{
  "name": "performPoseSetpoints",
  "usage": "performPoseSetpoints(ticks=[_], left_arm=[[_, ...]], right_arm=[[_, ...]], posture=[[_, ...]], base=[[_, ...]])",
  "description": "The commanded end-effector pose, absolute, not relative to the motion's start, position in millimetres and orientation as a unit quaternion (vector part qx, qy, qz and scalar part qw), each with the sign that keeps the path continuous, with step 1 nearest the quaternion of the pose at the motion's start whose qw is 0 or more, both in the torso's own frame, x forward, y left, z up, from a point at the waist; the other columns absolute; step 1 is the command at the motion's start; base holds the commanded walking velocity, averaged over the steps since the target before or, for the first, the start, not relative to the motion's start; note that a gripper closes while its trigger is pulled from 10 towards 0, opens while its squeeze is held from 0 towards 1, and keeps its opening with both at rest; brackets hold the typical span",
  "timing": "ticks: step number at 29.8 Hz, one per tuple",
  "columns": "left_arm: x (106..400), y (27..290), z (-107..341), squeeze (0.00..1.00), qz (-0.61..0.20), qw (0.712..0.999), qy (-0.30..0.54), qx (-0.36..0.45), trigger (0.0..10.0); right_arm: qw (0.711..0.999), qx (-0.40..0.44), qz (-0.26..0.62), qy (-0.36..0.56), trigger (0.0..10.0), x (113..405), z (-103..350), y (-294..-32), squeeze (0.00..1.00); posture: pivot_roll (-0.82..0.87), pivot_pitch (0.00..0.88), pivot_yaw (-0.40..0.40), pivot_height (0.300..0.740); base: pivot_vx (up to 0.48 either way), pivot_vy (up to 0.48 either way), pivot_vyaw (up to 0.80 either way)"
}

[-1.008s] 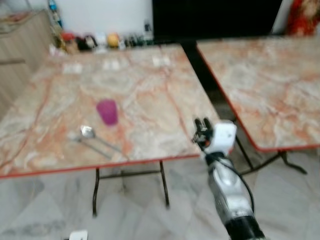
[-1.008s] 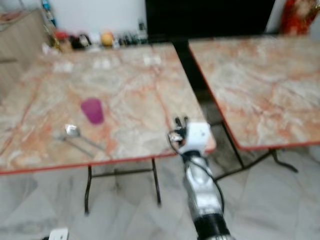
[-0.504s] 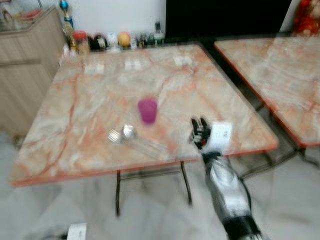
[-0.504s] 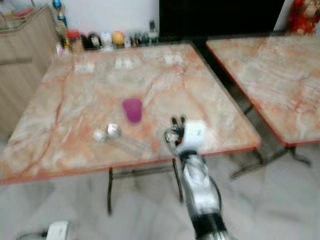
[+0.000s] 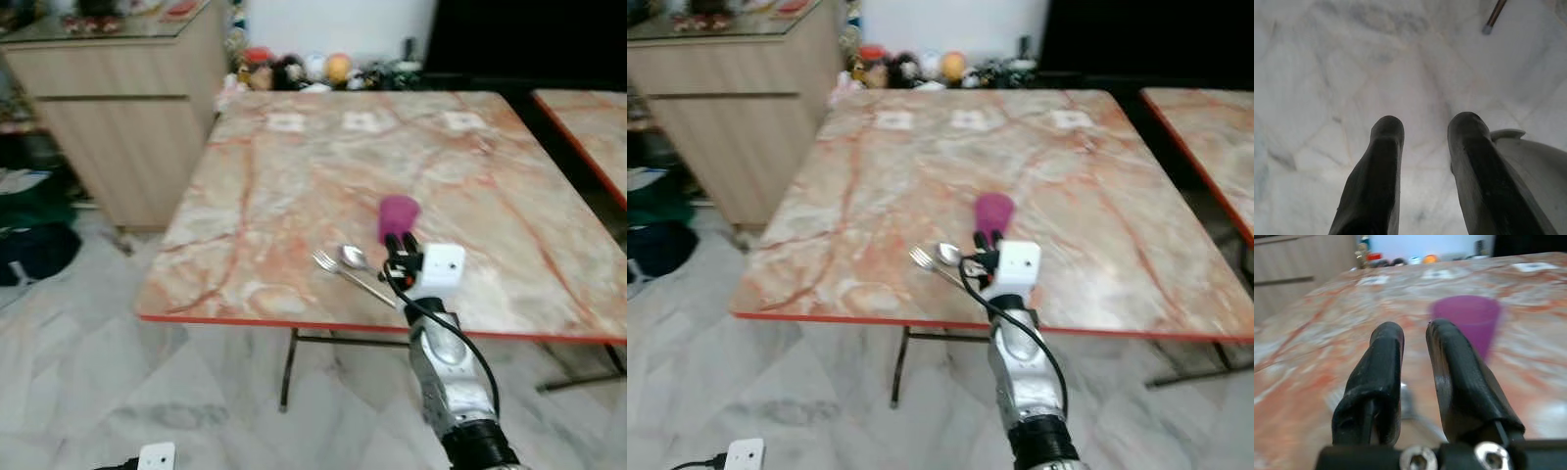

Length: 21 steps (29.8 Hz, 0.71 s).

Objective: Setting the table

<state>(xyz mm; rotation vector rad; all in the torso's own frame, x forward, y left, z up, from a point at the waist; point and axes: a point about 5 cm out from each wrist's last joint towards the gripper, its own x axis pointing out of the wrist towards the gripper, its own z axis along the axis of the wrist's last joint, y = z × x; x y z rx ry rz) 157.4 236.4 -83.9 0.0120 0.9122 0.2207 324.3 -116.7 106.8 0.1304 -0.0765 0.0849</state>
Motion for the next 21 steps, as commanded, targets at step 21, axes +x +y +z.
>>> performPoseSetpoints(ticks=[21], left_arm=[[156.2,238.0,-84.1,0.0,0.104,0.891,0.442,0.006,10.0]], right_arm=[[0.995,0.086,-0.059,-0.001,10.0,323.8,94.7,-147.5,0.0]], posture=[[-0.04,0.0,-0.014,0.74]], base=[[0.0,0.0,0.15]])
